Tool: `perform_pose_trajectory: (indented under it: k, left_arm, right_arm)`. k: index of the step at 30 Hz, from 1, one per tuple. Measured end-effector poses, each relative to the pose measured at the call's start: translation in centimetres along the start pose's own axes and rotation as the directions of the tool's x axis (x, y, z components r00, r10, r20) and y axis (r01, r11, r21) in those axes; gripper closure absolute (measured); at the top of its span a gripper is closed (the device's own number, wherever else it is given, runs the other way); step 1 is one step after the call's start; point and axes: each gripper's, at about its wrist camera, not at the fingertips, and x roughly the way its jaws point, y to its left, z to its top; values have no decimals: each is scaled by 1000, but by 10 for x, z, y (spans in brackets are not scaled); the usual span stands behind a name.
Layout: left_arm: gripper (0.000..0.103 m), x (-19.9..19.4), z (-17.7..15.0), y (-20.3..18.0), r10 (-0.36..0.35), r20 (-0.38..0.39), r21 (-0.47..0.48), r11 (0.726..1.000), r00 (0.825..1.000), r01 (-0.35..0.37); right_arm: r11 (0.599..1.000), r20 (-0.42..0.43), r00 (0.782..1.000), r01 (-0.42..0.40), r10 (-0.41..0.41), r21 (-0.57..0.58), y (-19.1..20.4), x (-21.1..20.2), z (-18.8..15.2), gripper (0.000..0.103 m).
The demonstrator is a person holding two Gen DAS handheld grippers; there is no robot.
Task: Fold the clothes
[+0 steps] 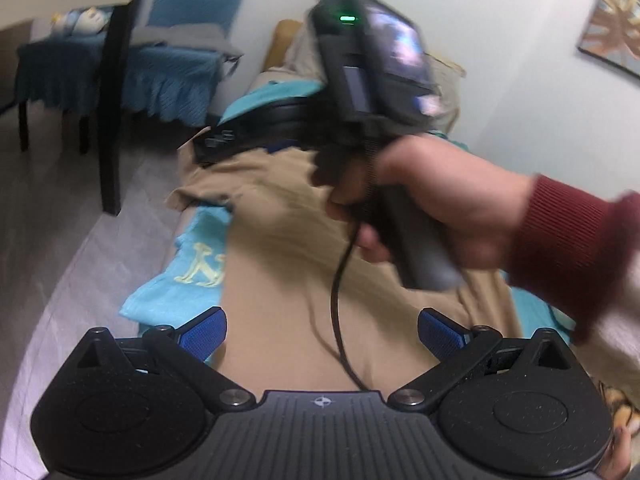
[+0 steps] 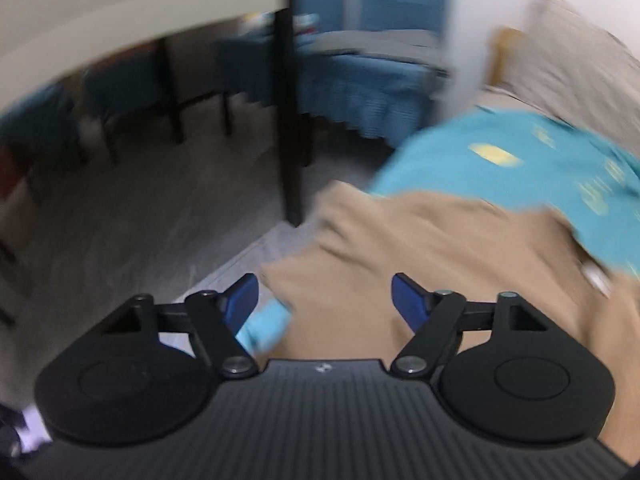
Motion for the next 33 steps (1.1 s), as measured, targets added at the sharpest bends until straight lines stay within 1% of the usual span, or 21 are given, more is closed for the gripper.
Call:
perform_pose_trajectory:
  k: [2,3,5,8,9,11,12,13,14,15,18,20,23,25,28,29,31,33]
  left_arm:
    - [0,5,2,13,6,-4,-35,999,1000,-6]
    - [0,8,2,18,13,-8,-53,999,1000,-13]
    - [0,12,3,27,21,-13,-89,996,1000,-23]
    - [0,16,4,36,18,-17,-125,992,1000,-20]
    - [0,18,4,37,23,-18,-129,991,1000,-25]
    - [0,22,5,37,33,-25,-131,991,999,-36]
    - [0,23,7,37,37,-29,-129,991,999,-41]
    - [0,23,7,36,39,-26,-125,991,999,-42]
    - [0,22,7,35,40,-22,-121,992,999,-42]
    - [0,22,7,35,42,-20,-119,992,999,-45]
    - [0,20,6,33,49,-7,-113,992,999,-49]
    - [0,18,6,31,47,7,-105,993,999,-46]
    - [0,15,6,25,36,26,-85,996,999,-34]
    - [0,14,5,20,30,33,-70,997,999,-27]
    - [0,16,3,13,18,37,-46,999,999,-17]
    - [0,17,3,10,15,38,-38,999,999,-13]
    - [0,18,1,5,7,40,-23,1000,999,-6]
    - [0,20,0,0,0,42,-7,1000,999,1]
  right_arm:
    - [998,-36,998,-55,54,-26,7,31,10,31]
    - [997,-60,996,-70,68,-41,10,45,13,32]
    - [992,-106,993,-68,57,-103,19,67,14,34]
    - [978,-165,986,-46,13,-203,31,92,8,47]
    - [975,-168,986,-28,-10,-220,32,97,6,52]
    - [968,-147,989,-4,-34,-249,35,98,3,62]
    - [967,-145,989,3,-41,-257,35,100,4,79]
    - [970,-124,991,18,-50,-244,32,96,5,88]
    - [973,-100,993,35,-59,-228,30,91,7,94]
    - [976,-77,995,51,-69,-211,27,85,9,95]
    - [982,-6,995,98,-100,-159,18,70,15,96]
    - [987,64,991,127,-122,-95,4,49,23,97]
    - [984,155,972,178,-178,19,-25,12,27,97]
    - [971,196,954,205,-226,122,-49,-15,21,97]
    - [927,232,920,246,-315,282,-88,-57,2,97]
    - [904,225,911,258,-345,341,-102,-69,-10,97]
    - [845,200,893,280,-404,455,-131,-91,-38,97]
    - [778,128,895,292,-428,557,-157,-99,-72,97]
